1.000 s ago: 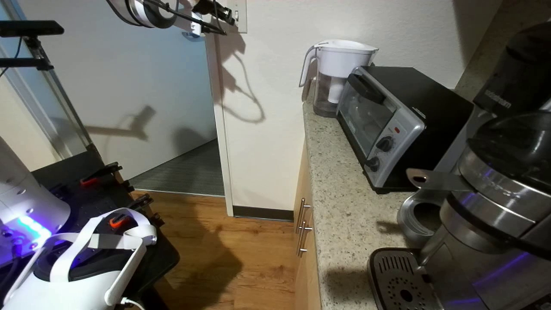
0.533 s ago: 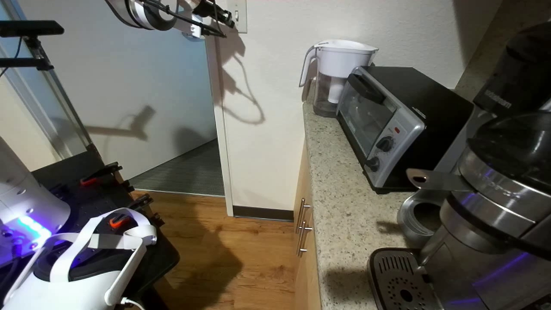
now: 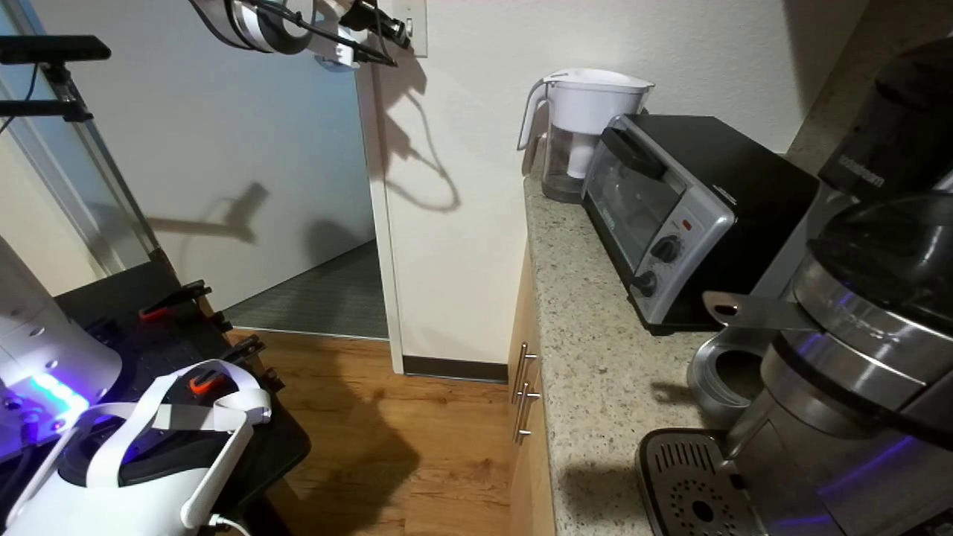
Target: Turn off the light
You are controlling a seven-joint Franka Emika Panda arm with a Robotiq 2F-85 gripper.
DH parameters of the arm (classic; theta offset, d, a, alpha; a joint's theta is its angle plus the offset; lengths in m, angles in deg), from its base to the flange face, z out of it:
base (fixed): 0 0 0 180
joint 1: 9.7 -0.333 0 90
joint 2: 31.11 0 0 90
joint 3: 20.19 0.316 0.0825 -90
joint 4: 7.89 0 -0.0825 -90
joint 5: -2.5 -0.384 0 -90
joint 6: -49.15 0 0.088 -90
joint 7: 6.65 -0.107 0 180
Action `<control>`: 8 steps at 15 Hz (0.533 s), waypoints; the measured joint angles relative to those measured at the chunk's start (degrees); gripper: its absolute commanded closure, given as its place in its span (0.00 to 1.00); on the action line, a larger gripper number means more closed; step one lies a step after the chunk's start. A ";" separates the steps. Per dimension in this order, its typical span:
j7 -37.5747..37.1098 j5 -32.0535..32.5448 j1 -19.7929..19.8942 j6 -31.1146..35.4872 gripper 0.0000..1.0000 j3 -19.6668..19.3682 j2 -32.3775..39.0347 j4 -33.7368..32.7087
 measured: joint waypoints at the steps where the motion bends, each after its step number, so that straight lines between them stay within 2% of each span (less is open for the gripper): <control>1: 0.00 0.00 0.00 0.00 1.00 0.00 0.36 -0.54; 8: 0.00 -0.01 0.00 0.00 1.00 0.00 2.36 -3.12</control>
